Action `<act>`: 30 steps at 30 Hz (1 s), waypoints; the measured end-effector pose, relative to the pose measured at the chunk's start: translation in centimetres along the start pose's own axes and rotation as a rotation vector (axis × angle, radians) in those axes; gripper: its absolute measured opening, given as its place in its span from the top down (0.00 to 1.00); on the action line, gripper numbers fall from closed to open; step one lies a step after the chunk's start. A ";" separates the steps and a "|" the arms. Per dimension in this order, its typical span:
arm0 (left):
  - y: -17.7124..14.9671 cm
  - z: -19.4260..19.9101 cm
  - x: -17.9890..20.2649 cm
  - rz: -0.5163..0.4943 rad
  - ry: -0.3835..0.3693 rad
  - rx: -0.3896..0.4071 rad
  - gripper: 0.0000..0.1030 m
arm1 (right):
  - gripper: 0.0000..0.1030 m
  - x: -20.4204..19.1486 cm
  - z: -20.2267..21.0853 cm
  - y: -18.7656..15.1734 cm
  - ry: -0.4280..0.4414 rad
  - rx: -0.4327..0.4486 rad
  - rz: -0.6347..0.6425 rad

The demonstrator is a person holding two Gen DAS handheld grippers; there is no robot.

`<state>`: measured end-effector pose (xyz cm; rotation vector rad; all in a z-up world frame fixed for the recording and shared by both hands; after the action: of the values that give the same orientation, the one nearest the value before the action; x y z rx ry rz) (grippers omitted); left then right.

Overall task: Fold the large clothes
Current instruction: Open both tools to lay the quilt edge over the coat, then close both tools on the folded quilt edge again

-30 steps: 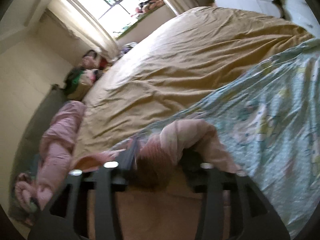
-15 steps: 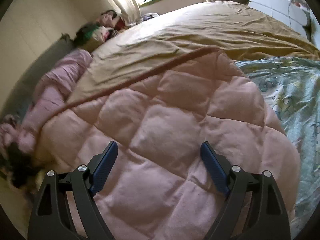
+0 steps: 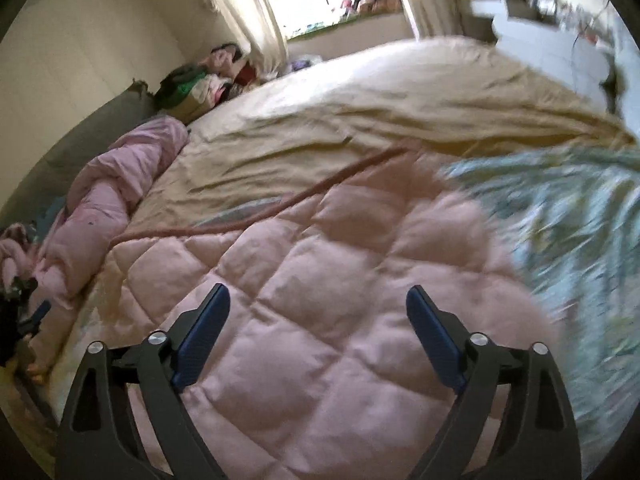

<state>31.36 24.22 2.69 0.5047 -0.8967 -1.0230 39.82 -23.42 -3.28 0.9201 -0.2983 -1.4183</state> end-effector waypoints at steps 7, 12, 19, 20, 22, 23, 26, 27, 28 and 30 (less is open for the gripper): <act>-5.3 -2.0 -2.6 -0.039 0.089 -0.161 0.09 | 0.10 3.0 2.7 -0.4 -0.160 0.049 0.065; -7.3 -2.1 -2.6 -0.063 0.103 -0.203 0.09 | 0.10 4.7 2.2 -0.9 -0.171 0.009 0.063; -9.2 -2.0 -2.5 -0.088 0.125 -0.237 0.09 | 0.10 5.0 -0.2 -1.2 -0.178 -0.060 0.089; -9.5 -2.2 -2.5 -0.088 0.121 -0.245 0.09 | 0.10 5.1 -0.7 -1.1 -0.178 -0.071 0.093; -9.9 -2.3 -2.3 -0.090 0.111 -0.248 0.09 | 0.10 5.2 -1.4 -1.0 -0.195 -0.077 0.099; -10.0 -2.4 -2.2 -0.093 0.105 -0.242 0.09 | 0.14 5.3 -1.7 -1.0 -0.202 -0.081 0.103; -10.1 -2.5 -2.3 -0.083 0.076 -0.229 0.33 | 0.49 5.3 -2.2 -1.4 -0.221 -0.083 0.128; -10.2 -2.6 -2.2 -0.078 0.050 -0.221 0.54 | 0.58 5.2 -2.1 -1.7 -0.237 -0.073 0.140; -10.3 -2.6 -2.0 -0.086 0.049 -0.217 0.57 | 0.74 5.2 -1.8 -1.8 -0.256 -0.059 0.149; -10.6 -2.7 -0.8 -0.147 0.084 -0.195 0.78 | 0.84 5.2 -0.9 -2.1 -0.274 -0.015 0.155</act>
<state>28.00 19.98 -6.83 0.4506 -0.6843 -1.2007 39.93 -27.69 -7.06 0.6741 -0.5517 -1.4001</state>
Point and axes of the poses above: each gripper's, at about its wrist camera, not at the fingertips, and z roughly against the way its jaws point, x to its right, y to its top, the point moved 1 cm from there along -z, roughly the way its jaws point, and after that the axes turned 1 degree about x, right-handed, at the moved point
